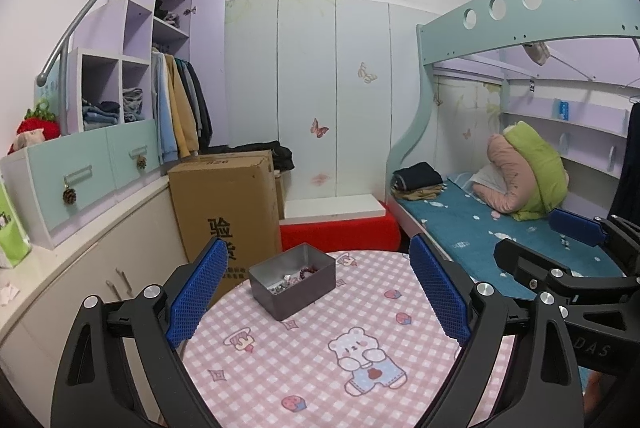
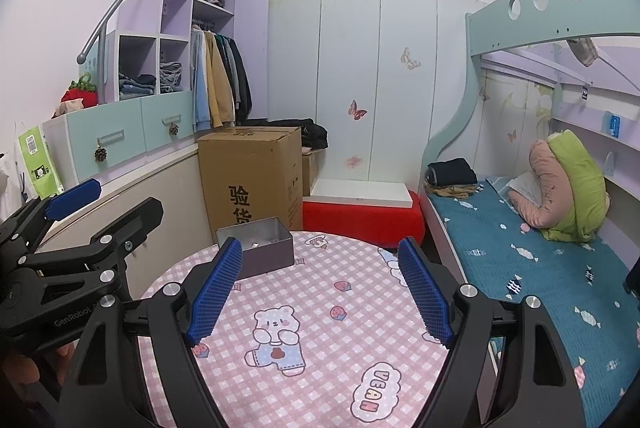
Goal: Organize jewelry
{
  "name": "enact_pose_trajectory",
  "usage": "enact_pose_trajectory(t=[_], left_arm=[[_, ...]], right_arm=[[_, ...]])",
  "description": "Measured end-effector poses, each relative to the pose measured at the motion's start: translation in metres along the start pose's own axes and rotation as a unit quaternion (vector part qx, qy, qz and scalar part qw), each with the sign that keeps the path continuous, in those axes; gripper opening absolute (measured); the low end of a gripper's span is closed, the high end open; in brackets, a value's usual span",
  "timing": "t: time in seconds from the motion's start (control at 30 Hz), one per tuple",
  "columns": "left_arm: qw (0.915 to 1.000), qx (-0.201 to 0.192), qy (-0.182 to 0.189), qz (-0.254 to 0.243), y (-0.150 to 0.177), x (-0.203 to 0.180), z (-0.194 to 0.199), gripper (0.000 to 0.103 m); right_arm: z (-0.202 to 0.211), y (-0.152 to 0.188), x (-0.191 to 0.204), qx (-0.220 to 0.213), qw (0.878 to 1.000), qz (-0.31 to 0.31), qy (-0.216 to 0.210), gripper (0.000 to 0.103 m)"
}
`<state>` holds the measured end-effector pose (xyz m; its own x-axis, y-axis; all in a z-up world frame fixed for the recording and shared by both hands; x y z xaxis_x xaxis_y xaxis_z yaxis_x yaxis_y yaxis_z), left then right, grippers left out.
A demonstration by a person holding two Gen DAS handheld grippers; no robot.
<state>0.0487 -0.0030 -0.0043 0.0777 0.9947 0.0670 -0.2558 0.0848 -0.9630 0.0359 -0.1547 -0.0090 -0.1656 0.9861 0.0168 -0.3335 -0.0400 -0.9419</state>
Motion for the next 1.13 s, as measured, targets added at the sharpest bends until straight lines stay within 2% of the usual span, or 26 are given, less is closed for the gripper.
enact_pose_trajectory(t=[0.83,1.13], left_arm=[[1.0,0.002,0.004,0.0,0.0008,-0.0032,-0.0031,0.089],[0.9998,0.016,0.009,-0.01,0.0047,-0.0055,-0.0089,0.089]], right_arm=[[-0.0006,0.0021,-0.0045,0.001,1.0,-0.005,-0.003,0.078],[-0.0001,0.0035,-0.0094,0.0,1.0,-0.014,-0.005,0.078]])
Point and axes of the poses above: each gripper's, at about its wrist camera, not at the fingertips, and z roughly against the way its jaws point, x to its left, y to its underside, the point moved 5 cm from there along -z, roughly the way its jaws point, and after that the axes turned 3 degrees about -y, right-handed, at the moved point
